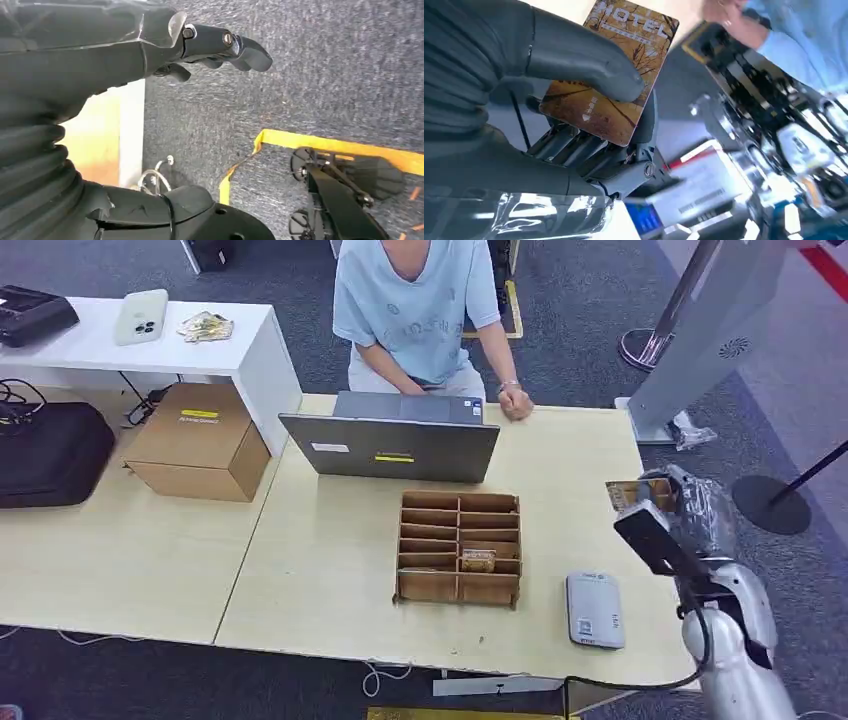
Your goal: Pass the card to the sensor for recognition and then transmit it.
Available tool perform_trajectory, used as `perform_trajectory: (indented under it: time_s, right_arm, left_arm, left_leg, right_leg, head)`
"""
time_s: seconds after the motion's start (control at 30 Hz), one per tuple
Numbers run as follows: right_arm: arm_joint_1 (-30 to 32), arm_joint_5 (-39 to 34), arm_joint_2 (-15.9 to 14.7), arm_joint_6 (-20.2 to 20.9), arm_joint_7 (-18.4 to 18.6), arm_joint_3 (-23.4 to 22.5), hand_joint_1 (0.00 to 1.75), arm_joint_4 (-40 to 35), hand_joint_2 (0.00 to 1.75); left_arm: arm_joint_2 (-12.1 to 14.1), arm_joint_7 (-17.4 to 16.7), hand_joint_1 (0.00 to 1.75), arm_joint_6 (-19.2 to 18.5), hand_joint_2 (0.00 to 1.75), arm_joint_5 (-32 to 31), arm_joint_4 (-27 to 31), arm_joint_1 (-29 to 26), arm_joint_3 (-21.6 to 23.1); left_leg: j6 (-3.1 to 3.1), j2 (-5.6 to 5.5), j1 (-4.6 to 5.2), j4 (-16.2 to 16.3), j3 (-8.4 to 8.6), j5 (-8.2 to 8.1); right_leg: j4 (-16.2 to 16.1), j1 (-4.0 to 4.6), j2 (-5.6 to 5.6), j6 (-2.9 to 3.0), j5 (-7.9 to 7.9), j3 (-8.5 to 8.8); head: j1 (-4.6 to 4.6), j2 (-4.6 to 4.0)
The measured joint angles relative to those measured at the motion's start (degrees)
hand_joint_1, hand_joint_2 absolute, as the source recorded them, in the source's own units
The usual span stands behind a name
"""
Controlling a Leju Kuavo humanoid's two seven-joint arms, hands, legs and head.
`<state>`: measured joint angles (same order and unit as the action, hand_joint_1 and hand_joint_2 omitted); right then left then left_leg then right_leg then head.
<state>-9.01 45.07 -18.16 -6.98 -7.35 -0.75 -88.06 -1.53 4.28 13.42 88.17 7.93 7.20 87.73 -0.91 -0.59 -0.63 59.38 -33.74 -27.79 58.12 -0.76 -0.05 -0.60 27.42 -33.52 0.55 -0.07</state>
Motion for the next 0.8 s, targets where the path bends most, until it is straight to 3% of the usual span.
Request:
perform_trajectory:
  time_s: [0.23, 0.47, 0.8]
  right_arm:
    - [-9.1, 12.9, 0.4, -6.4, 3.2, 8.9, 1.75, 0.1, 1.75]
    - [-18.8, 17.0, 0.9, -7.4, 1.7, 15.7, 1.75, 5.6, 1.75]
    - [-37.2, 21.4, 6.4, -7.8, 2.7, 25.6, 1.75, 24.4, 1.75]
  left_arm:
    - [-0.1, 0.2, 0.00, -0.2, 1.75, -0.4, 0.0, 0.0, 0.0]
    - [-0.3, 0.7, 0.00, -0.3, 1.75, -0.4, 0.0, 0.0, 0.0]
    - [-0.4, 0.7, 0.00, -0.6, 1.75, -1.1, 0.0, 0.2, 0.1]
  left_leg:
    - [-0.01, 0.01, 0.00, 0.0, 0.02, 0.04]
    - [-0.01, -0.04, 0.00, 0.0, -0.04, 0.04]
    - [-0.04, -0.04, -0.01, 0.0, 0.01, 0.10]
  right_leg:
    - [0.0, 0.00, 0.03, 0.01, -0.03, 0.01]
    - [0.0, 0.00, -0.04, 0.01, -0.03, 0.04]
    - [0.1, 0.01, -0.02, 0.02, -0.05, 0.02]
  head:
    - [0.00, 0.00]
    - [-0.02, 0.00]
    - [0.00, 0.00]
